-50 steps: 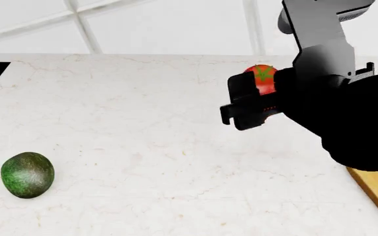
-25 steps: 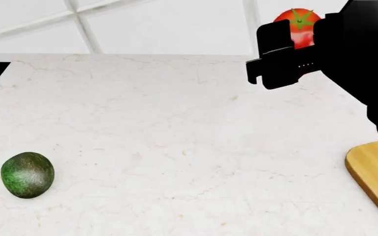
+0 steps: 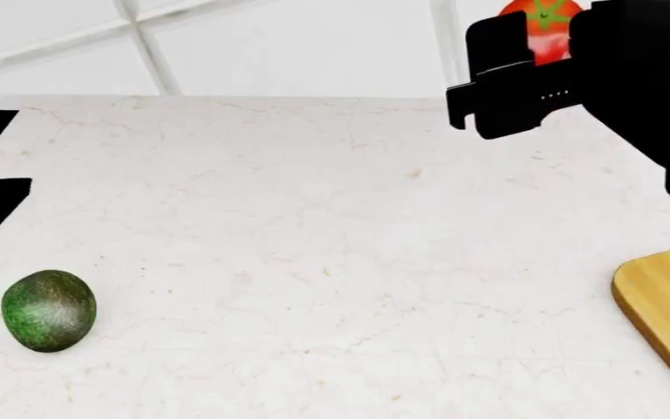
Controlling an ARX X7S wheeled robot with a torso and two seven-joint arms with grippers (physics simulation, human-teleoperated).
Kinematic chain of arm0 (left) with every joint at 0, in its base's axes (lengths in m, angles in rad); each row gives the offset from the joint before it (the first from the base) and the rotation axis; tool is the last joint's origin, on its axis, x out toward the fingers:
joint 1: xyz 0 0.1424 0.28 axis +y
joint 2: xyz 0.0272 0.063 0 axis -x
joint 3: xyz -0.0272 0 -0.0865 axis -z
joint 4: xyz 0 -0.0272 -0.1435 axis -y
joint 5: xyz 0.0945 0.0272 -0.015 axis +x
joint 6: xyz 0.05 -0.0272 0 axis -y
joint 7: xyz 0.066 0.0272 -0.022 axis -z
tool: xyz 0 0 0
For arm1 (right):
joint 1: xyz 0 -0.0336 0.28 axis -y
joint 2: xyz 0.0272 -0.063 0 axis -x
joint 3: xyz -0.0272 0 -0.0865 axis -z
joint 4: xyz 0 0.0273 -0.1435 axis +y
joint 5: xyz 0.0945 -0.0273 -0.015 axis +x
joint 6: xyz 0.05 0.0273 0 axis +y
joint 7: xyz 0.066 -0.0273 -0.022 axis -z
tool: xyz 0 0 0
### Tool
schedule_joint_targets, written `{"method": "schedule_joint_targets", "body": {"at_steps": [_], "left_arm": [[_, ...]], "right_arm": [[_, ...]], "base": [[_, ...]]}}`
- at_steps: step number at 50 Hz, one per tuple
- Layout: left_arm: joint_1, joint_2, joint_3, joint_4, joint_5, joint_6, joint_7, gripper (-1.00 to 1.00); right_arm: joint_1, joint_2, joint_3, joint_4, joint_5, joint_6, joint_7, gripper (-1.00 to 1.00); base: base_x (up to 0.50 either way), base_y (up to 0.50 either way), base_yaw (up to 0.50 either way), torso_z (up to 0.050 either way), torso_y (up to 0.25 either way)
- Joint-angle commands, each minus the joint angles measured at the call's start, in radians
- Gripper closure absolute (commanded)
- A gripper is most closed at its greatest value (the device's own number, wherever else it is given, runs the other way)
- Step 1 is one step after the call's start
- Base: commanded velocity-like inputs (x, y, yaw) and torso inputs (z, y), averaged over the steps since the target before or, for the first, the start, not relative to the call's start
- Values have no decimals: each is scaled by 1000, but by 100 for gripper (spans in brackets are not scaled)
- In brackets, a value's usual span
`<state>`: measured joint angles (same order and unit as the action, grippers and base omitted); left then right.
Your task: Place the avocado, onion, tomato and bell pepper on the cutting board.
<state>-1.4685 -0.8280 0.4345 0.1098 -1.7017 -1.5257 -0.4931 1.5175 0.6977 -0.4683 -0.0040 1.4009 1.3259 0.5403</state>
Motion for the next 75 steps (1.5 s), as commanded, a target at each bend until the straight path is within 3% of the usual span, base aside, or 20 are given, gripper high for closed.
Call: {"method": "schedule_joint_targets", "body": {"at_steps": [1,14,29,75], "left_arm": [[24,-34,67,17,-125,19,-47,-100],[74,-65,103,74,-158,38,-34,-100],[145,-67,141,110,111,86,115,-100],[301,14,332,-23,490,314,316,-100]], "right_arm": [[3,11,3,-12,-6,-1,-2,100],[-3,16,3,-15,8,-6,8,100],[-14,24,-11,-17,0,-16,-6,100],[-32,31,-34,-31,14,-37,-6,100]], "base": [[0,0,0,0,0],[0,0,0,0,0],[0,0,0,0,0],[0,0,0,0,0]]}}
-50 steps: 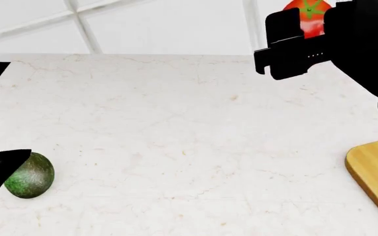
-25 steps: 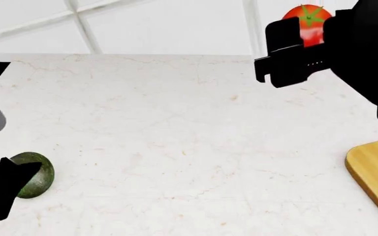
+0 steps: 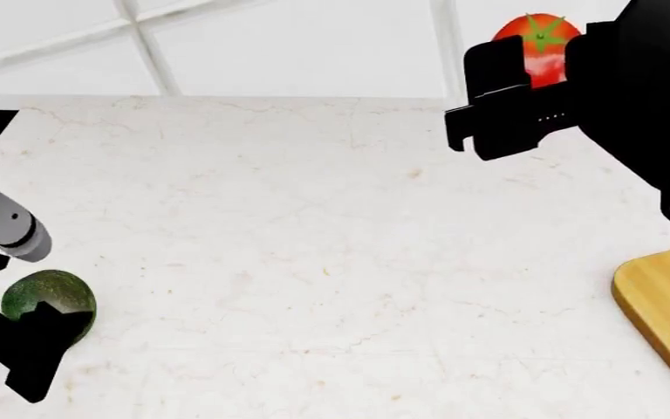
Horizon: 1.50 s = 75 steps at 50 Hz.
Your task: Place the avocado, onion, tomato and bell pepper on the cutting board.
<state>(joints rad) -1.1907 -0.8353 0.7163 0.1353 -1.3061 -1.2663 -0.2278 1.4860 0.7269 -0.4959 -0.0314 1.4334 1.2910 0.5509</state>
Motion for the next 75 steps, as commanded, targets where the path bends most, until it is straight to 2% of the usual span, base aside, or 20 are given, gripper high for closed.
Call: {"method": "schedule_joint_targets", "body": {"at_steps": [1,10,11,22,25,26,27,28,35,47,55,61,75], "left_arm": [[27,23,54,-52,99,59,53,-100],[42,26,58,-57,106,76,54,-100],[39,25,56,-54,102,73,51,100],[29,-22,-28,51,-18,51,-37,100],[13,-44,-82,88,-67,65,-81,100],[10,-49,-98,100,-69,78,-101,100],[12,-61,-86,139,-7,106,-94,100],[17,-63,-119,135,-59,113,-123,100],[18,-104,-231,183,-146,184,-216,100],[-11,-173,-354,272,-327,232,-350,100],[-61,-224,-397,313,-414,227,-400,100],[-95,-234,-404,326,-457,219,-419,100],[-92,-240,-411,321,-456,229,-418,100]], "right_arm": [[-3,3,-6,-5,-19,-4,-17,100],[-5,10,-4,-14,-7,-4,-9,100],[-7,10,-5,-15,-7,-5,-8,100],[0,13,12,-32,45,8,34,100],[4,21,25,-44,69,10,51,100],[3,24,30,-51,81,11,61,100],[0,27,35,-56,90,9,67,100],[-3,32,42,-66,106,11,81,100],[-24,82,100,-136,275,6,211,100],[9,158,124,-270,541,-29,410,100],[-2,223,144,-356,663,-87,497,100],[0,232,142,-369,685,-99,511,100],[-11,242,143,-373,685,-113,513,100]], "base": [[0,0,0,0,0],[0,0,0,0,0],[0,0,0,0,0],[0,0,0,0,0],[0,0,0,0,0],[0,0,0,0,0],[0,0,0,0,0],[0,0,0,0,0],[0,0,0,0,0],[0,0,0,0,0],[0,0,0,0,0],[0,0,0,0,0],[0,-86,0,0,0]]}}
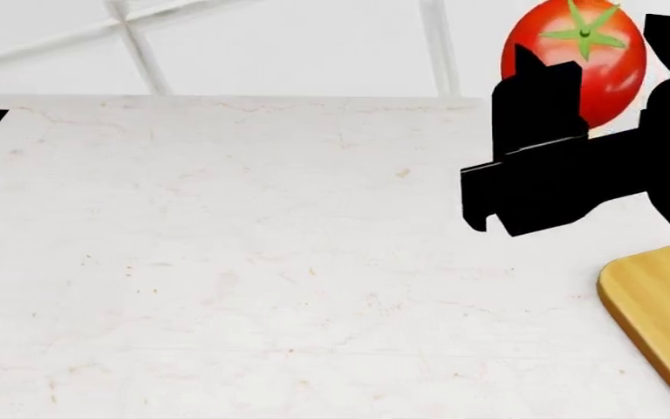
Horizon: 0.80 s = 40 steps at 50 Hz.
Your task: Place the avocado, onion, tomato and bell pepper on the cutting board.
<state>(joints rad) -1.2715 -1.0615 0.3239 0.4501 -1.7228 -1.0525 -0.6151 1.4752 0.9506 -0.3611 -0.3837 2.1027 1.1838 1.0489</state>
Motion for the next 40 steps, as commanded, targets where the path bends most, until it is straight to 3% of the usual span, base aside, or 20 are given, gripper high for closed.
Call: {"method": "schedule_joint_targets", "body": {"at_steps": [1,40], "left_arm": [[-12,-14,-18,6,-39,15,-30,100],[-17,-13,-13,7,-34,18,-19,100]], "right_arm": [[2,19,6,-21,17,-6,15,100],[1,38,2,-18,3,-14,-3,100]], "base": [[0,-211,0,0,0],[0,-245,0,0,1]]}}
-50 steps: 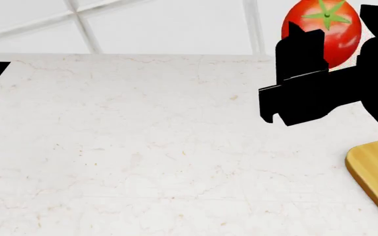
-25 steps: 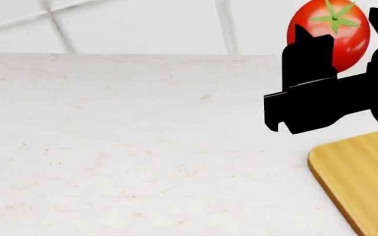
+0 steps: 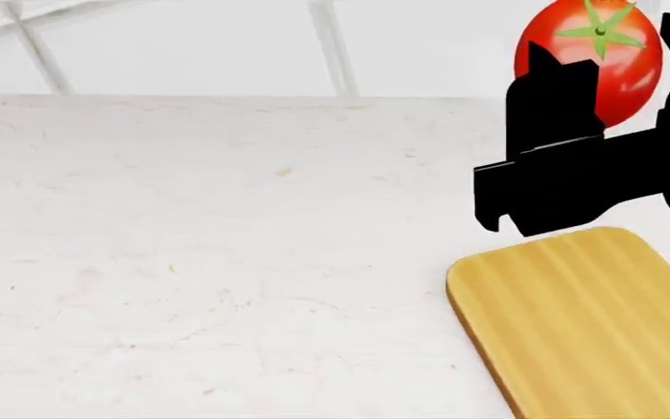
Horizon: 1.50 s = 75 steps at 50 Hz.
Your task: Place the avocado, onion, tomato and bell pepper on the cutting board.
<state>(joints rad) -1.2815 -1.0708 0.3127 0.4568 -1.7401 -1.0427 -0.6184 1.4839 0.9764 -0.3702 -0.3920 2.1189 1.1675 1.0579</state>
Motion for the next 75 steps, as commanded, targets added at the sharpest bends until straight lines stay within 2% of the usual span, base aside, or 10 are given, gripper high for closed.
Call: {"method": "schedule_joint_targets", "body": {"at_steps": [1,60,75], "left_arm": [[-8,-4,-2,0,-17,8,-16,100],[16,-16,-5,-2,-7,24,2,100],[0,0,8,-13,3,16,10,100]], "right_arm": [[-6,15,11,-10,-9,1,-10,100],[-36,19,1,-15,-44,-17,-48,100],[-39,-72,-51,101,-180,36,-176,100]], "base": [[0,-262,0,0,0],[0,-261,0,0,0],[0,-60,0,0,1]]}}
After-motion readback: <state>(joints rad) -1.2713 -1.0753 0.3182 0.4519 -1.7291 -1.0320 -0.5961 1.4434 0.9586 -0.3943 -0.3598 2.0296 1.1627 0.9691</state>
